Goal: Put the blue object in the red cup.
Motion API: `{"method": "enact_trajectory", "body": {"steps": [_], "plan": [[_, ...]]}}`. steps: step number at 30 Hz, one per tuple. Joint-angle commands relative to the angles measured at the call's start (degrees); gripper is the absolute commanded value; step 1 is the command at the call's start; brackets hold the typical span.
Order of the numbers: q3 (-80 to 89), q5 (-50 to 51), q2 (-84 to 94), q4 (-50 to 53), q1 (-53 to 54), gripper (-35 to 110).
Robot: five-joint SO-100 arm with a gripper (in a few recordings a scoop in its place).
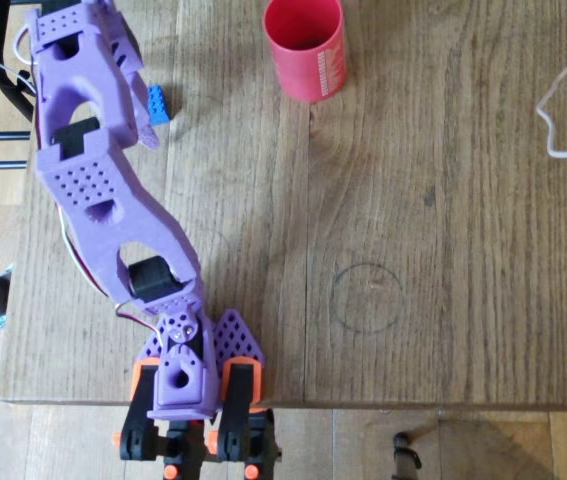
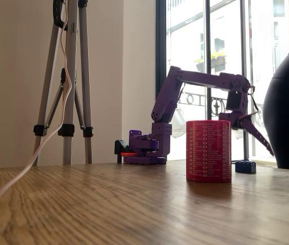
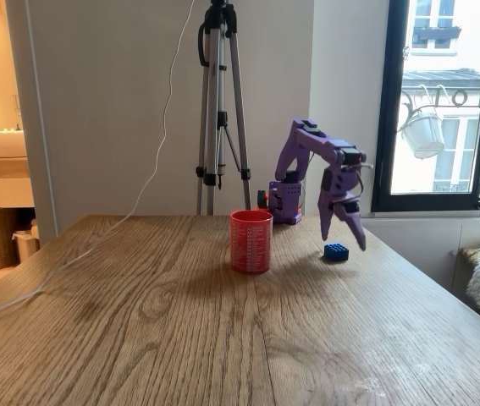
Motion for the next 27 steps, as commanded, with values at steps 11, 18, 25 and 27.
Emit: {"method": "enact_trajectory", "body": {"steps": [11, 18, 25, 27], "plan": [[-4.57, -3.34, -1.93, -2.64, 6.15, 43], [-4.57, -2.9, -2.46, -1.41, 6.24, 45], [-4.57, -2.2, -1.58, -1.14, 4.83, 44], [-4.57, -2.2, -1.58, -1.41, 4.48, 44]]}}
